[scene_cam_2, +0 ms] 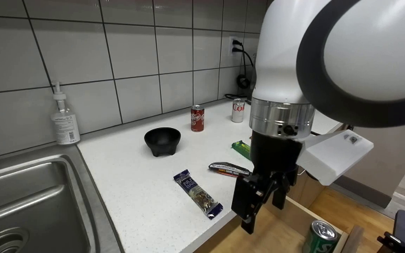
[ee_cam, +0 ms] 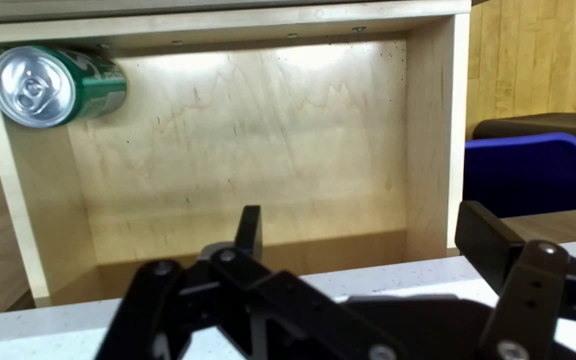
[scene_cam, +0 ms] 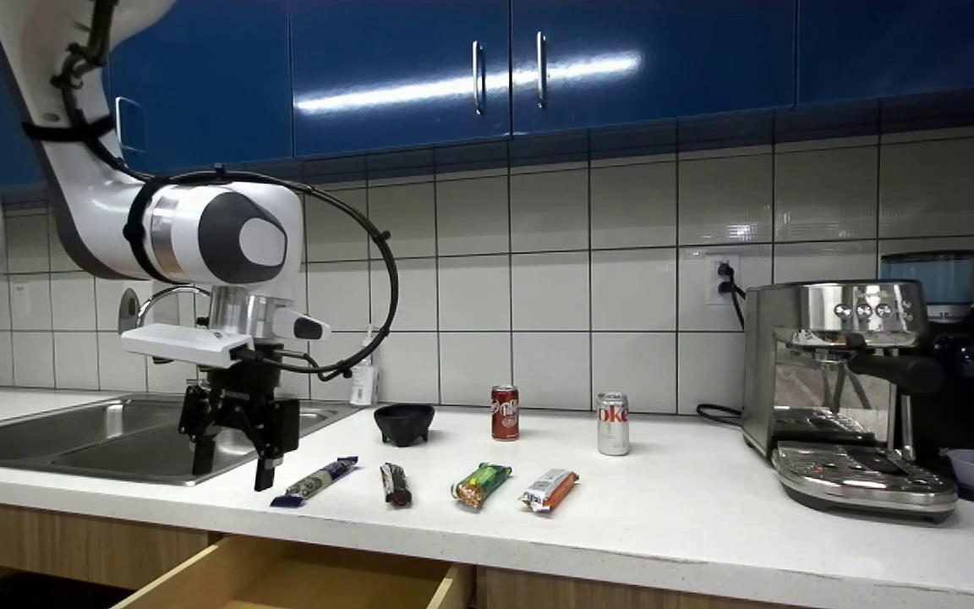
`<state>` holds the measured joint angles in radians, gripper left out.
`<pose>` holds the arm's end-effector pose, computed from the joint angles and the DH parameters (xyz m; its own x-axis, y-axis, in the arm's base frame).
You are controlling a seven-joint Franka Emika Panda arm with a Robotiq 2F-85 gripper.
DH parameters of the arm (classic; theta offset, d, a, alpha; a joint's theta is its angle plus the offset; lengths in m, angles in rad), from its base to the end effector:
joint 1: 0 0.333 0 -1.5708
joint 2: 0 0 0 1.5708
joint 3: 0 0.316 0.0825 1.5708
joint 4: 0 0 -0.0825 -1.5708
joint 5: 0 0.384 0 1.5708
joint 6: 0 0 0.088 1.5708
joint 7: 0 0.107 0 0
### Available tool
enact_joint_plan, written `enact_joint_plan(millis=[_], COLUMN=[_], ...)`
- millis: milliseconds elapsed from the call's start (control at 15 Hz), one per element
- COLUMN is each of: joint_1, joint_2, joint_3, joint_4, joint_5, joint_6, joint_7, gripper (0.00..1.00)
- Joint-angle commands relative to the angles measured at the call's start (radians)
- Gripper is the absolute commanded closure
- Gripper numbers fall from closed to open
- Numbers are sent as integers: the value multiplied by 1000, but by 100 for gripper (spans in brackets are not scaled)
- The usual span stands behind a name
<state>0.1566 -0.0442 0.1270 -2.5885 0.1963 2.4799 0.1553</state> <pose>0.4165 0.1202 0.2686 0.9958 -0.0268 -0.0876 -0.0348 -0.9952 -0.0917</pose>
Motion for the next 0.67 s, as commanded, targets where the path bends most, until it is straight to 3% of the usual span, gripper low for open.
enact_joint_plan(millis=[0, 600], joint_1=[-9, -6], joint_2=[13, 150], joint_3=[5, 0], joint_4=[51, 180], joint_5=[-62, -156], joint_6=[-44, -19], joint_7=[11, 26], gripper=[0, 0])
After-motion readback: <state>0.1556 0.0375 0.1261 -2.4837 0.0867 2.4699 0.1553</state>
